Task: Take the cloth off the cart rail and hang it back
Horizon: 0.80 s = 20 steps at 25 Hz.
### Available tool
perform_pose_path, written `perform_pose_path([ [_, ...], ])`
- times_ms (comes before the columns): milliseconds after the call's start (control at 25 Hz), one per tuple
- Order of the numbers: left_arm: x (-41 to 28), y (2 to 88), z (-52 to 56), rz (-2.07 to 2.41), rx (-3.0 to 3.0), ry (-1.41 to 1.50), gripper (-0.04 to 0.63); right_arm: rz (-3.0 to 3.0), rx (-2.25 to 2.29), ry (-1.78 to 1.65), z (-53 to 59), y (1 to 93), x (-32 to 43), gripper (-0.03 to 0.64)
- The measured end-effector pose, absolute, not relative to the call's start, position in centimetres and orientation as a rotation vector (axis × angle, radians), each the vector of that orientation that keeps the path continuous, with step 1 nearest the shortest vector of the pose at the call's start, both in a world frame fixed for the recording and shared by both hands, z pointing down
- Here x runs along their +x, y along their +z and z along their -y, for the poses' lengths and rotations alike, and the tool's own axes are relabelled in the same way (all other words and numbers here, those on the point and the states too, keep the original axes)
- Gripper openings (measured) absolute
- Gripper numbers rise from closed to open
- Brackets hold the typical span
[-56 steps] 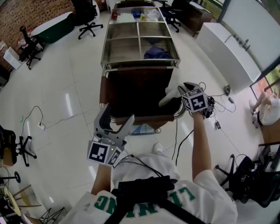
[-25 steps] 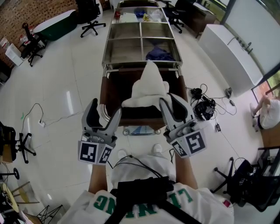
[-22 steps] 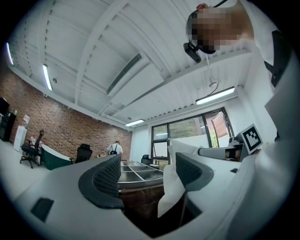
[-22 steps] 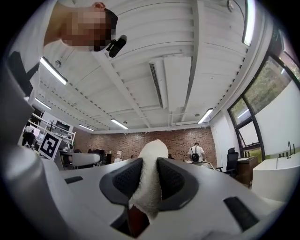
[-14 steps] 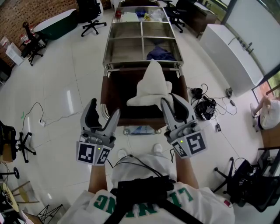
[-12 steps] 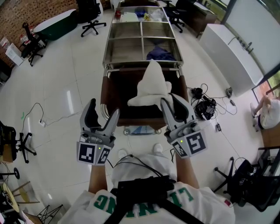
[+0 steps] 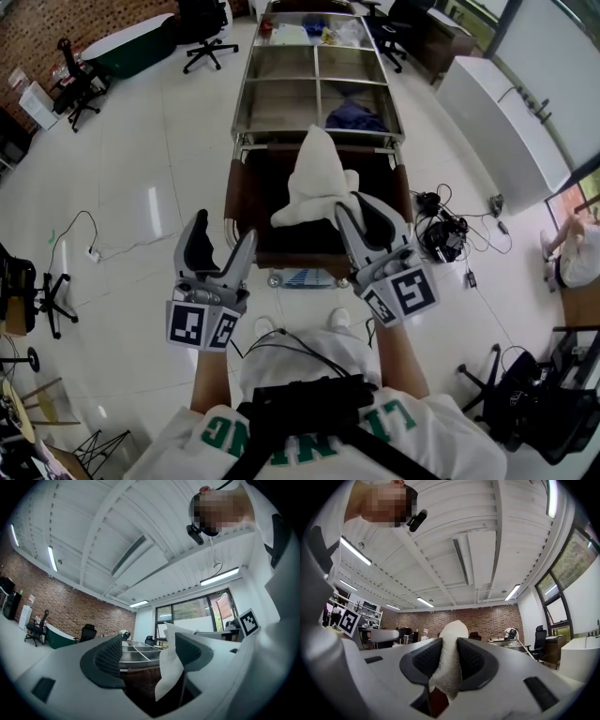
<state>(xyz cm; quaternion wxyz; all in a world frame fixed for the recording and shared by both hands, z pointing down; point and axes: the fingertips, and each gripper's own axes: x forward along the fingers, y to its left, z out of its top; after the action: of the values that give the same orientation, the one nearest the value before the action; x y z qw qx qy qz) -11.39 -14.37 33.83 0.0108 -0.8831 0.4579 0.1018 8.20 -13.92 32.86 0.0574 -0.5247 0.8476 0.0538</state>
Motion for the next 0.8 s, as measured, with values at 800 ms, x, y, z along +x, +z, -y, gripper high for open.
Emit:
perform_pose_path([
  [800, -19.8, 34.0, 13.7, -1.698, -2.597, 0.308, 0.350, -3.027, -1.510, 0.135, 40.3, 37.9, -6.8, 0.120],
])
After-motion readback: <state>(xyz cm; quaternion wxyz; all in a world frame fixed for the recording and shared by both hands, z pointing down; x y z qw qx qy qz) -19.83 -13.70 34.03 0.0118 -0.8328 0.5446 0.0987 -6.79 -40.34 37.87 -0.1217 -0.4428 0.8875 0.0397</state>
